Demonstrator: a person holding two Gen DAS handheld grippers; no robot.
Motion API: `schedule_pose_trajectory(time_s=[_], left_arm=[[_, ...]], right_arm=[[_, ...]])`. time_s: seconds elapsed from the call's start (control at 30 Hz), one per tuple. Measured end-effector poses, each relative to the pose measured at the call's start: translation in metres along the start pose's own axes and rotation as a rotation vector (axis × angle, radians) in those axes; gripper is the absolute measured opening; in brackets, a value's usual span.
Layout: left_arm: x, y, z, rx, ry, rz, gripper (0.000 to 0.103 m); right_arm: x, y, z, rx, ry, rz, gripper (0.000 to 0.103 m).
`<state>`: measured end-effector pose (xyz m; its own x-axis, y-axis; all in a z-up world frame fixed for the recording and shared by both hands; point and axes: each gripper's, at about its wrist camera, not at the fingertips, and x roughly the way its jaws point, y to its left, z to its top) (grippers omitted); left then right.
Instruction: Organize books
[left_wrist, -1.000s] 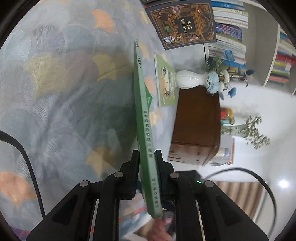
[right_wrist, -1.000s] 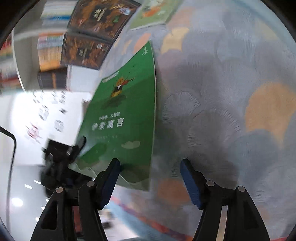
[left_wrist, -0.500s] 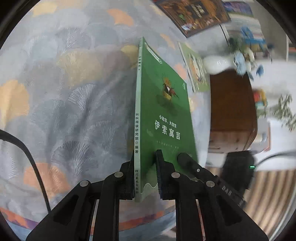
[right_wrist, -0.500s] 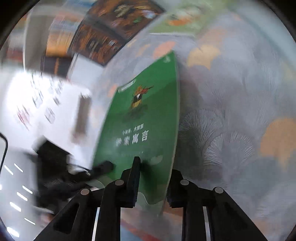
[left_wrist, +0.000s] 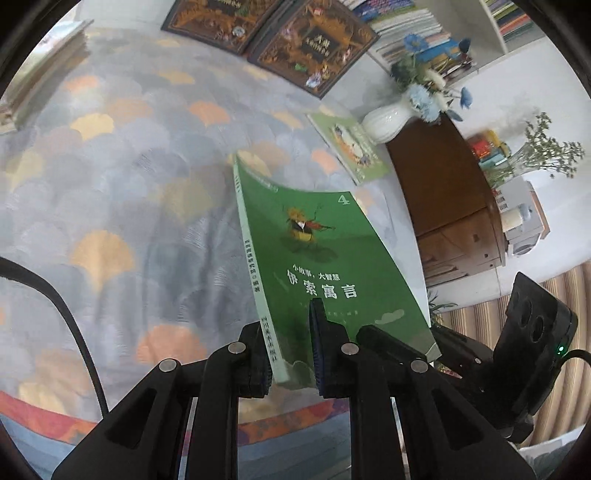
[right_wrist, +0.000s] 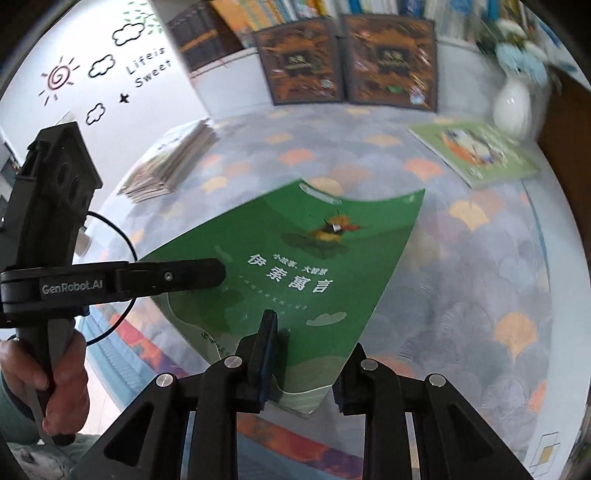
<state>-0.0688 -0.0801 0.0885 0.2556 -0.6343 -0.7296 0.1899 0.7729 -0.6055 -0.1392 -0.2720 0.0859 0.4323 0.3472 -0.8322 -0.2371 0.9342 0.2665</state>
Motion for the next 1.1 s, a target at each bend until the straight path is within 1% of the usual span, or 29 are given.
schedule_pose_trajectory(time_s=[0.13,0.23,0.37,0.43,0.5,0.63,0.73,0.83,0.97,1.07,1.1], left_arm=[[-0.032,0.019,0.003,0.005,-0.049,-0.011,0.013],[-0.068,0.041,0.015,-0.007,-0.111,-0.022,0.013],[-0.124,0.088,0.037,-0.029,-0.219,-0.022,0.013],[-0.147,0.111,0.045,-0.041,-0.265,-0.013,0.013],[-0.174,0.144,0.057,-0.056,-0.316,0.006,0.013],[-0.206,0.197,0.075,-0.092,-0.358,0.049,0.014],[-0.219,0.235,0.092,-0.118,-0.375,0.079,0.014],[-0.218,0.264,0.110,-0.127,-0.363,0.100,0.015],[-0.208,0.291,0.132,-0.146,-0.342,0.084,0.014],[-0.199,0.307,0.149,-0.163,-0.323,0.068,0.014],[-0.196,0.313,0.155,-0.171,-0.317,0.076,0.014]], right_arm=[[-0.003,0.037,0.014,-0.015,-0.026,0.007,0.024],[-0.001,0.077,0.039,-0.044,-0.060,0.018,0.025],[0.011,0.131,0.079,-0.080,-0.108,0.062,0.025],[0.026,0.161,0.102,-0.107,-0.126,0.088,0.026],[0.043,0.189,0.122,-0.138,-0.141,0.105,0.026],[0.091,0.244,0.159,-0.192,-0.139,0.121,0.028],[0.126,0.276,0.182,-0.214,-0.129,0.124,0.028],[0.159,0.294,0.202,-0.202,-0.100,0.109,0.029],[0.184,0.296,0.224,-0.139,-0.075,0.095,0.030],[0.204,0.293,0.241,-0.087,-0.061,0.058,0.031],[0.210,0.293,0.245,-0.076,-0.052,0.047,0.031]])
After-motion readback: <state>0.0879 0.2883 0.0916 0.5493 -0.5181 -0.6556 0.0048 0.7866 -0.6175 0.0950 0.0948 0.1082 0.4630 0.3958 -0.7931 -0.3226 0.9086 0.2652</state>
